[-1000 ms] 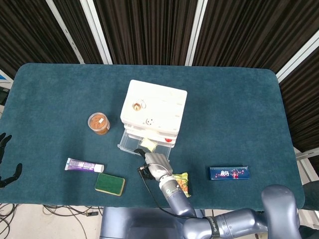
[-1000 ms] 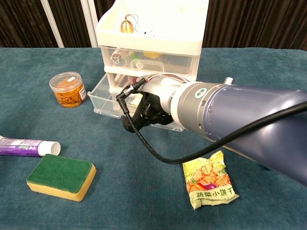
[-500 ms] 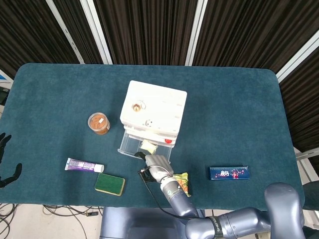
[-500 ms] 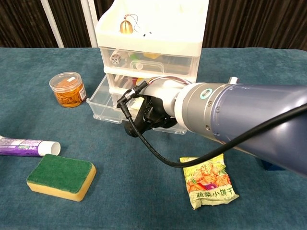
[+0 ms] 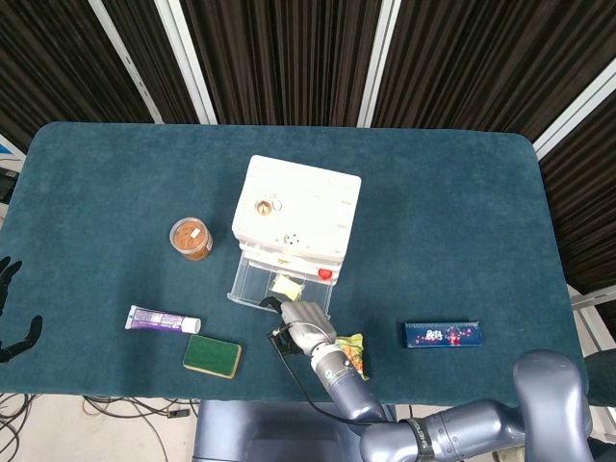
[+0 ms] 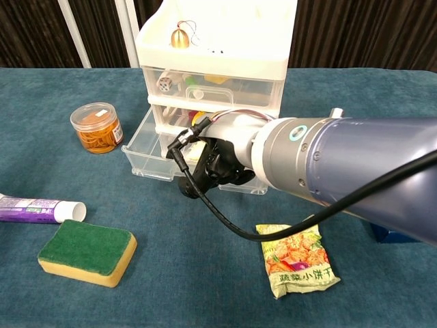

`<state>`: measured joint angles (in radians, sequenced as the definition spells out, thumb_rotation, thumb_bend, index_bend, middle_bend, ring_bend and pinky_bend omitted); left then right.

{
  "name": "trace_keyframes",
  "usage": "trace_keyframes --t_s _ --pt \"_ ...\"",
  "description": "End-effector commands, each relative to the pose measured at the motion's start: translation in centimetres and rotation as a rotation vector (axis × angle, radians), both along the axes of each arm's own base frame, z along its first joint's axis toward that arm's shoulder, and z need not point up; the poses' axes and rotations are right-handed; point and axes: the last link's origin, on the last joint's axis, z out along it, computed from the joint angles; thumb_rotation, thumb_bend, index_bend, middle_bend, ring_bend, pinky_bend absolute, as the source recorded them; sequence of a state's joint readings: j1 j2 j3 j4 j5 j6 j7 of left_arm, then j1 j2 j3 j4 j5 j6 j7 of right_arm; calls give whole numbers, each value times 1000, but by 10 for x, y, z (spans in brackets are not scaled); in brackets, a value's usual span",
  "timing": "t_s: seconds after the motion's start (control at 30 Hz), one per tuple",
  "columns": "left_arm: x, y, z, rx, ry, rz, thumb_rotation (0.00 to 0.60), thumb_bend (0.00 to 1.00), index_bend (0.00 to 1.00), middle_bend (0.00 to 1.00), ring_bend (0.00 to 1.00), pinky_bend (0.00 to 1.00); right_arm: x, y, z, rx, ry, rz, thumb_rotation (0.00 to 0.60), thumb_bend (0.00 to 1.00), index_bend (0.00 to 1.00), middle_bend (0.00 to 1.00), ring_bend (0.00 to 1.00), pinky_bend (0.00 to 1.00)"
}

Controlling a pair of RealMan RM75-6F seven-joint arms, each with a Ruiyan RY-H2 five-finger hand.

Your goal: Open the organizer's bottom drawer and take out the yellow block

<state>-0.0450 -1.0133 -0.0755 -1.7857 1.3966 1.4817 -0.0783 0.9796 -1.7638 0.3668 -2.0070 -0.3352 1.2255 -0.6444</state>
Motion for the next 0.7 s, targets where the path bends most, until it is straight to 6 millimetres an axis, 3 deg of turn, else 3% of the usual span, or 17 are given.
trace_keyframes --t_s 0.03,0.4,0.7 --pt "0 0 0 -1 -1 1 600 405 28 0 0 0 0 1 0 6 5 3 600 594 248 902 959 1000" --pt "0 0 0 -2 -1 1 600 405 28 0 0 0 2 -1 7 -6 -4 4 600 580 249 901 959 1000" --pt "0 0 -1 -6 -1 2 600 405 28 0 0 0 -2 -13 29 -67 6 -8 600 419 249 916 971 1000"
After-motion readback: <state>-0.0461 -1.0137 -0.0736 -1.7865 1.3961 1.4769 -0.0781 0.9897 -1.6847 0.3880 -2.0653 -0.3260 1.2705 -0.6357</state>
